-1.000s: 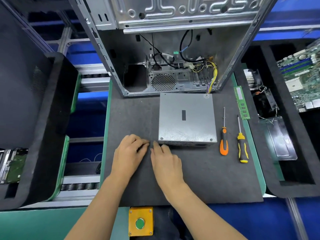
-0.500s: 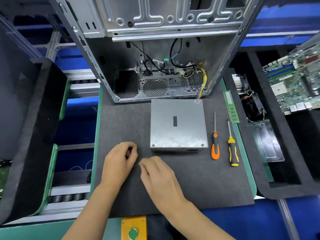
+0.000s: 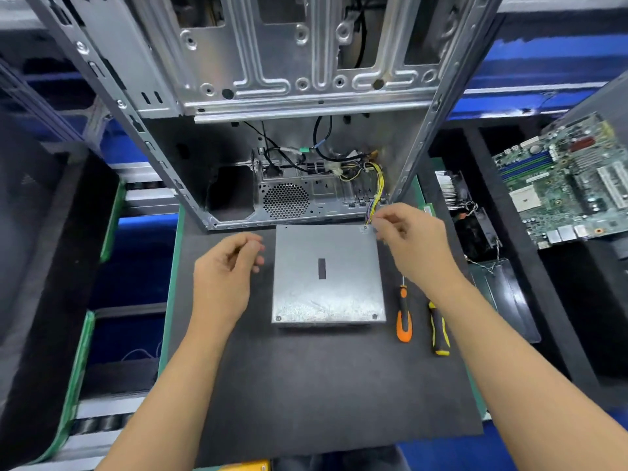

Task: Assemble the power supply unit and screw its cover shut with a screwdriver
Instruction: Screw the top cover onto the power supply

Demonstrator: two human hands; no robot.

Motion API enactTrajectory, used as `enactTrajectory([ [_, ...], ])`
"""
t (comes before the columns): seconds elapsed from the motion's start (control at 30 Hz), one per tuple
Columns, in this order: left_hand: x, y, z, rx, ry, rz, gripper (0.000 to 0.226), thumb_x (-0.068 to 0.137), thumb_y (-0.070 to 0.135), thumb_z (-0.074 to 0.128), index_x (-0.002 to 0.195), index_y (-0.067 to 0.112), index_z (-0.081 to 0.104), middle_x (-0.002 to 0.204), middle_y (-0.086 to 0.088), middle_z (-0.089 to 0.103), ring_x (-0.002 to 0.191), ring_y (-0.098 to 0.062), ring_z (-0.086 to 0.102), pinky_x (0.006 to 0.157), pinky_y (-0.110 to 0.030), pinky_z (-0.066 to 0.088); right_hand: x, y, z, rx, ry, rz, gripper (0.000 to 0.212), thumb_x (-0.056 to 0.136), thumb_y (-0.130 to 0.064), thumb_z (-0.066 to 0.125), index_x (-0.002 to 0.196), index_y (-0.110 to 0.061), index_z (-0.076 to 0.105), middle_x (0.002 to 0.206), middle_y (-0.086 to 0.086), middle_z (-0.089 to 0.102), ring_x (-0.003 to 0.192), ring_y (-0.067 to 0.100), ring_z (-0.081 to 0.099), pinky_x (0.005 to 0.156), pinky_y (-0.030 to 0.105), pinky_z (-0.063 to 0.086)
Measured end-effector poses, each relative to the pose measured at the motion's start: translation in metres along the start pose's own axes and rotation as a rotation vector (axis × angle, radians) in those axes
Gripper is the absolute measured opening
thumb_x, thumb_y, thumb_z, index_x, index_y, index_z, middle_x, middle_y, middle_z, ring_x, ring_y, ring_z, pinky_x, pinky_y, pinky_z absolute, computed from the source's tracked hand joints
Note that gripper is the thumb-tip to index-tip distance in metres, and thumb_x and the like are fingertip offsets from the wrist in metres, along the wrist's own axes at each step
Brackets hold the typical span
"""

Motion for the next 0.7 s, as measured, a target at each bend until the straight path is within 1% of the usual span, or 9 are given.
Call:
enactTrajectory([
  [0.07, 0.008, 0.007, 0.008, 0.063, -0.007, 0.042, 0.026, 0.097, 0.011, 0.061, 0.086, 0.032, 0.072, 0.078, 0.013, 0.071, 0.071, 0.004, 0.062, 0.070, -0.007, 0.047, 0.006, -0.001, 0.005, -0.076, -0.010, -0.089, 0.011, 0.094, -0.012, 0.063, 0.094, -0.016, 0.073, 0.091, -0.004, 0.067, 0.077, 0.004, 0.060, 0.077, 0.012, 0.047],
  [0.13, 0.016, 0.013, 0.017, 0.158, -0.015, 0.121, 0.022, 0.095, 0.011, 0.064, 0.088, 0.030, 0.072, 0.090, 0.016, 0.070, 0.085, 0.007, 0.062, 0.078, -0.005, 0.043, 0.010, -0.005, 0.006, -0.129, 0.016, -0.174, 0.012, 0.093, -0.007, 0.065, 0.094, -0.012, 0.076, 0.092, -0.002, 0.067, 0.079, 0.002, 0.057, 0.078, 0.003, 0.040],
  [0.17, 0.020, 0.016, 0.021, 0.194, -0.021, 0.153, 0.019, 0.095, 0.010, 0.065, 0.090, 0.028, 0.072, 0.094, 0.016, 0.068, 0.089, 0.007, 0.061, 0.081, -0.005, 0.042, 0.011, -0.007, 0.007, -0.159, 0.021, -0.216, 0.012, 0.092, -0.005, 0.066, 0.094, -0.010, 0.076, 0.092, 0.002, 0.068, 0.082, 0.006, 0.059, 0.080, 0.004, 0.039],
  [0.23, 0.027, 0.018, 0.030, 0.243, -0.033, 0.201, 0.017, 0.094, 0.009, 0.066, 0.092, 0.024, 0.074, 0.092, 0.012, 0.066, 0.088, 0.006, 0.058, 0.081, -0.005, 0.040, 0.013, -0.008, 0.007, -0.206, 0.000, -0.267, 0.013, 0.092, -0.002, 0.066, 0.095, -0.007, 0.077, 0.095, 0.008, 0.070, 0.087, 0.017, 0.064, 0.085, 0.012, 0.042],
  [0.3, 0.033, 0.017, 0.036, 0.255, -0.037, 0.205, 0.018, 0.093, 0.008, 0.067, 0.091, 0.025, 0.073, 0.094, 0.006, 0.064, 0.087, 0.005, 0.057, 0.077, -0.004, 0.038, 0.015, -0.008, 0.007, -0.239, -0.045, -0.272, 0.013, 0.092, -0.003, 0.065, 0.095, -0.006, 0.078, 0.097, 0.011, 0.070, 0.090, 0.024, 0.066, 0.089, 0.027, 0.049],
  [0.4, 0.038, 0.015, 0.041, 0.245, -0.040, 0.214, 0.026, 0.093, 0.008, 0.068, 0.087, 0.033, 0.070, 0.095, 0.012, 0.066, 0.094, 0.000, 0.058, 0.078, -0.003, 0.039, 0.017, -0.007, 0.007, -0.274, -0.114, -0.254, 0.013, 0.094, -0.005, 0.064, 0.096, -0.005, 0.077, 0.098, 0.011, 0.070, 0.093, 0.028, 0.066, 0.088, 0.045, 0.052],
  [0.5, 0.038, 0.011, 0.046, 0.204, -0.084, 0.166, 0.033, 0.095, 0.012, 0.065, 0.085, 0.043, 0.066, 0.092, 0.021, 0.069, 0.087, 0.003, 0.061, 0.075, -0.004, 0.041, 0.017, -0.011, 0.007, -0.336, -0.169, -0.299, 0.013, 0.094, -0.006, 0.064, 0.096, -0.003, 0.077, 0.096, 0.012, 0.069, 0.092, 0.029, 0.066, 0.086, 0.043, 0.053],
  [0.63, 0.039, 0.003, 0.053, 0.161, -0.146, 0.086, 0.024, 0.100, 0.016, 0.056, 0.089, 0.034, 0.067, 0.091, 0.021, 0.071, 0.078, -0.008, 0.062, 0.067, -0.013, 0.045, 0.016, -0.013, 0.006, -0.400, -0.200, -0.309, 0.014, 0.097, -0.007, 0.061, 0.098, -0.004, 0.075, 0.096, 0.010, 0.067, 0.090, 0.028, 0.064, 0.082, 0.043, 0.052],
  [0.7, 0.040, 0.000, 0.055, 0.135, -0.142, 0.052, 0.022, 0.102, 0.019, 0.051, 0.090, 0.033, 0.062, 0.092, 0.021, 0.072, 0.077, -0.004, 0.063, 0.064, -0.012, 0.044, 0.015, -0.009, 0.006, -0.357, -0.190, -0.260, 0.013, 0.097, -0.008, 0.060, 0.098, -0.007, 0.072, 0.096, 0.005, 0.068, 0.090, 0.025, 0.063, 0.083, 0.042, 0.051],
])
Point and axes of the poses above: each hand's wrist, its own x-axis towards the middle knuckle, its own z-axis out of the palm, y = z × x, the point moved 4 cm from there along x, towards the middle knuckle
